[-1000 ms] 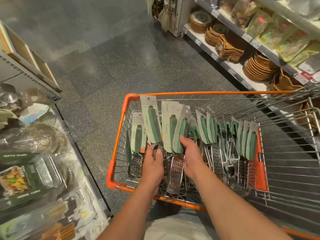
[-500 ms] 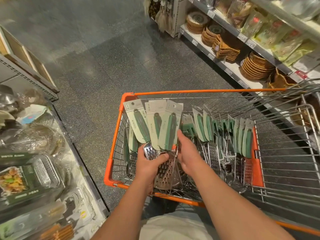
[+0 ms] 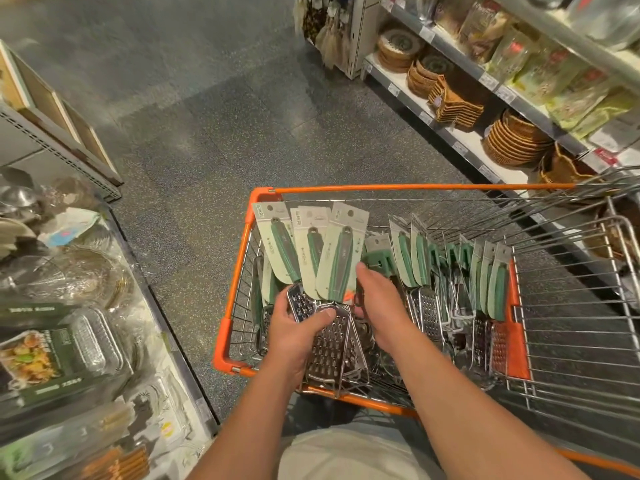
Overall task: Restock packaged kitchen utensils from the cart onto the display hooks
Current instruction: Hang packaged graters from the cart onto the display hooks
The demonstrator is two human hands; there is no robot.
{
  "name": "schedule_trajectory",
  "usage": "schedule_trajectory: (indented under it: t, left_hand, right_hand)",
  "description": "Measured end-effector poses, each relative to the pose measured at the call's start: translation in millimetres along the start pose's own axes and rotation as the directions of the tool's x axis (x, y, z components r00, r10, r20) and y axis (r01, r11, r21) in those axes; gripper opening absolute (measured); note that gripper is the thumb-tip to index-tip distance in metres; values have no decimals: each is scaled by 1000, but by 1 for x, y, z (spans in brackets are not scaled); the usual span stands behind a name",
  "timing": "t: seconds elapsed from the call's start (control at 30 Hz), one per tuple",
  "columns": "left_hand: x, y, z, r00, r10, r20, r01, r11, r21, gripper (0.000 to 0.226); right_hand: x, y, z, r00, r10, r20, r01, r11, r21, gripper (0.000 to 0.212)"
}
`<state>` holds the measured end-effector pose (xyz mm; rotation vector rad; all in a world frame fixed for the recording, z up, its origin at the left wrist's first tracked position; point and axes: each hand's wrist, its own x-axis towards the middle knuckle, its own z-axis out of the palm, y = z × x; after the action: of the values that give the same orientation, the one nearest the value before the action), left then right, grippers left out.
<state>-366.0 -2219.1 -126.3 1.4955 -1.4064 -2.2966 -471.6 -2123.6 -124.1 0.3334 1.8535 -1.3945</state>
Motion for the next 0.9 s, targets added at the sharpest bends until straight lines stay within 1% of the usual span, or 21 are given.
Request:
schedule_trajectory:
  t: [0.03,0.07,0.13,0.17,0.2,0.27,0.3,0.4,0.5,0.57,0.63,0.73,0.8,0.9]
  left_hand:
    - [0,0,0,1000,17,4,-17,1000,1,95]
    - [1,0,-1,999,39,13,-39,999,9,88]
    - [2,2,-2,999,42,35,-43,999,30,75]
    - [0,4,-1,998,38,48,-40,999,30,72]
    - [0,5,0,997,41,63,-43,998,34,70]
    - [-1,9,3,995,57,85,-61,997,52,67]
    - [-2,10,4,994,67,88,-73,995,68,66]
    - [-5,11,7,989,105,100,-113,991,75,66]
    - [-19,12,16,987,138,85,-141,990,31,65]
    - [-32,13,28,984,169,52,-168,985,-26,52]
    - [-46,9,41,979,203,-25,-204,976,-75,40]
    - [-66,-3,58,963,229,-141,-252,953,-171,45]
    - [-81,-9,67,940,259,-223,-303,934,-191,47]
    - [-97,-19,73,900,257,-353,-343,916,-207,50]
  right_hand:
    - [-2,-1,2,1000,1,14,-2,1000,16,44]
    - [-3,-1,5,1000,-1,17,0,999,41,57]
    - [-1,1,9,1000,0,26,-2,995,99,95]
    - [-1,0,11,999,-3,39,-3,991,131,98]
    - [-2,-4,13,999,-20,51,12,988,153,85]
    - [-4,-9,14,997,-58,54,51,989,137,45]
    - [-4,-9,12,996,-73,44,67,990,123,36]
    - [-7,-15,2,993,-104,60,96,987,127,26]
    - [-13,-24,-14,986,-139,93,126,984,128,21]
    - [-16,-28,-24,980,-162,113,142,976,166,23]
    - [-23,-32,-36,970,-186,156,162,975,153,26]
    - [-37,-39,-52,944,-213,253,190,975,113,24]
    - [-44,-43,-58,924,-212,319,192,977,93,20]
    - [-46,-44,-59,885,-198,422,214,977,8,23]
